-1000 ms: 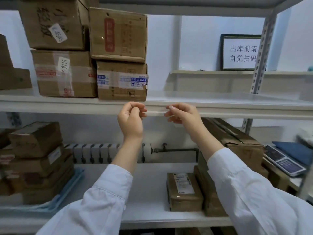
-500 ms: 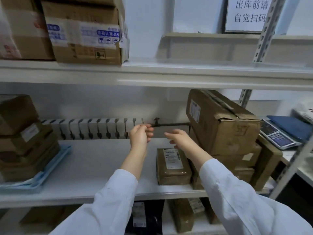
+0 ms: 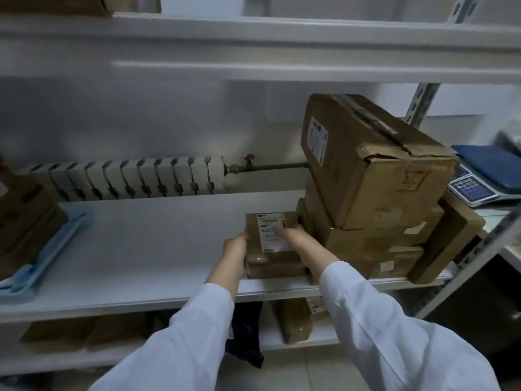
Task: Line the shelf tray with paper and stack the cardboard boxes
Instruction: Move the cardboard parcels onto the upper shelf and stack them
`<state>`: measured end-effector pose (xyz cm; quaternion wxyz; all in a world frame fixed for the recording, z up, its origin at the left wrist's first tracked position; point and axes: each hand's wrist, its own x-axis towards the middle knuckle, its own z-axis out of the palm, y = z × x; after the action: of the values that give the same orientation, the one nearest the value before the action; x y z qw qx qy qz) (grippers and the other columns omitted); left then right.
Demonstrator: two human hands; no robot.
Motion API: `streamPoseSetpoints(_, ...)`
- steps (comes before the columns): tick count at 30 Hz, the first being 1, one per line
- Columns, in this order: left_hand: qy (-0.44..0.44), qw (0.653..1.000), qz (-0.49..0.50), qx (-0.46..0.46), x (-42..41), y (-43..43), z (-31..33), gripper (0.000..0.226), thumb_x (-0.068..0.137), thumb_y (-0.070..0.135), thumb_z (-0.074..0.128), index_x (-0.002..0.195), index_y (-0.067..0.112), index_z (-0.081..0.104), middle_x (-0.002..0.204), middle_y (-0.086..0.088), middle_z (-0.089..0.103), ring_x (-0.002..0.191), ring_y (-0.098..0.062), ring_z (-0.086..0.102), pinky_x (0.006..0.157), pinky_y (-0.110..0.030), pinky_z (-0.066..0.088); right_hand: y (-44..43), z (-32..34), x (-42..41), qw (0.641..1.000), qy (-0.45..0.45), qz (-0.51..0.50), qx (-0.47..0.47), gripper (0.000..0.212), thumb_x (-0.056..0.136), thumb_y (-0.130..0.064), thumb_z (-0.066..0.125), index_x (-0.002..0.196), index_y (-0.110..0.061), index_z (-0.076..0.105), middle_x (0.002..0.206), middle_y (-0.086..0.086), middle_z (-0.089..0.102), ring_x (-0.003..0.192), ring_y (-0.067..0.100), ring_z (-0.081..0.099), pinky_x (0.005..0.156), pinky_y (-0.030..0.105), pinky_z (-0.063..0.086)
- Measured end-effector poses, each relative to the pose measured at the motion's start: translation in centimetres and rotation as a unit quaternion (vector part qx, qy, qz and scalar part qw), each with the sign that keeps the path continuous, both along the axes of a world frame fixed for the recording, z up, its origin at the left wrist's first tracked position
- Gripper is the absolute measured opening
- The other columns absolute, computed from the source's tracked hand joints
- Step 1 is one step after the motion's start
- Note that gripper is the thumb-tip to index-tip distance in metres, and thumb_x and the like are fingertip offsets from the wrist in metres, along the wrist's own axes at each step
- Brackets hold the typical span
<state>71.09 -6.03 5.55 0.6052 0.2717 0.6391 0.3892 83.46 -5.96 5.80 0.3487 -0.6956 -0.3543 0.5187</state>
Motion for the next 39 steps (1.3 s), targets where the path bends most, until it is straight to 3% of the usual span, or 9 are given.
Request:
streamPoseSetpoints(3,0.003,0.998,-0.046,-0.051,0.5,0.1,-1.8,0.038,0.094,0.022,0.048,0.127,0.003,0.052,0.109,-0.013,0.060,0.084,-0.026,0.058,0.070,-0.031,0.047,0.3,-0.8,0.0,1.000,0.014,0.006,-0.015,0.042,0.093,-0.023,0.057,0.131,-0.006,0.049,0.130,0.013,0.058,0.119,0.029,0.055,0.106,0.041,0.041)
streamPoseSetpoints(6,0.013,0.994,-0.075,-0.075,0.5,0.5,-3.6,0.054,0.086,0.040,0.060,0.129,0.008,0.052,0.129,-0.010,0.057,0.119,-0.030,0.052,0.101,-0.039,0.039,0.7,-1.1,0.0,1.000,-0.005,0.001,-0.027,0.041,0.093,-0.025,0.056,0.129,-0.007,0.051,0.132,0.013,0.057,0.121,0.029,0.053,0.106,0.040,0.040)
streamPoseSetpoints(10,0.015,0.996,-0.066,-0.064,-0.5,3.9,-9.3,0.133,0.019,0.069,0.083,0.132,0.012,0.046,0.130,-0.012,0.057,0.115,-0.035,0.055,0.100,-0.044,0.045,1.2,-0.6,0.1,0.999,-0.006,-0.030,-0.022,0.041,0.094,-0.021,0.055,0.131,-0.006,0.048,0.133,0.014,0.055,0.121,0.031,0.053,0.101,0.037,0.044)
streamPoseSetpoints(13,0.004,0.997,-0.057,-0.043,-0.8,0.2,-2.1,0.079,0.077,0.046,0.070,0.136,0.007,0.034,0.131,-0.011,0.048,0.125,-0.037,0.044,0.087,-0.039,0.038,1.3,-0.3,-0.2,0.999,-0.011,-0.041,0.003,0.044,0.092,-0.025,0.055,0.132,-0.008,0.047,0.131,0.012,0.056,0.117,0.030,0.055,0.099,0.040,0.046)
streamPoseSetpoints(15,0.002,0.998,-0.033,-0.045,-1.3,0.4,-2.1,0.064,0.087,0.038,0.061,0.136,0.009,0.032,0.131,-0.014,0.048,0.122,-0.037,0.045,0.088,-0.043,0.037,1.4,0.0,-0.5,0.998,-0.021,-0.051,0.030,0.053,0.088,-0.030,0.057,0.136,-0.012,0.043,0.132,0.010,0.055,0.117,0.029,0.053,0.097,0.039,0.047)
streamPoseSetpoints(24,-0.113,0.994,0.007,-0.003,-5.4,0.1,0.2,0.050,0.082,0.046,0.062,0.121,0.017,0.047,0.101,-0.009,0.055,0.099,-0.029,0.051,0.080,-0.041,0.047,0.5,4.1,-1.4,0.991,0.000,-0.047,0.124,0.007,0.091,-0.024,0.053,0.096,-0.019,0.055,0.110,0.009,0.060,0.106,0.030,0.057,0.098,0.045,0.046)
streamPoseSetpoints(28,-0.121,0.992,0.022,0.001,-7.8,-0.5,2.8,0.050,0.079,0.052,0.061,0.111,0.015,0.053,0.092,-0.009,0.054,0.082,-0.025,0.052,0.065,-0.032,0.047,0.2,6.0,-1.6,0.989,-0.033,-0.042,0.140,0.049,0.087,-0.034,0.058,0.131,-0.015,0.045,0.129,0.012,0.055,0.116,0.031,0.054,0.101,0.044,0.044)
streamPoseSetpoints(33,-0.100,0.995,-0.018,0.018,-11.1,-1.4,5.7,0.069,0.075,0.065,0.058,0.125,0.019,0.051,0.117,-0.013,0.057,0.098,-0.029,0.056,0.060,-0.033,0.048,-1.5,9.3,-3.1,0.985,-0.044,-0.013,0.167,0.077,0.082,-0.048,0.061,0.144,-0.017,0.029,0.122,0.007,0.051,0.119,0.031,0.050,0.103,0.046,0.041)
streamPoseSetpoints(39,-0.061,0.990,-0.095,0.083,-13.9,-3.2,9.9,0.101,0.057,0.088,0.036,0.132,0.023,0.047,0.124,-0.008,0.060,0.107,-0.028,0.060,0.064,-0.033,0.051,-3.1,13.3,-5.0,0.966,-0.124,-0.006,0.227,0.081,0.080,-0.062,0.057,0.143,-0.016,0.034,0.139,0.010,0.046,0.124,0.030,0.048,0.101,0.039,0.041)
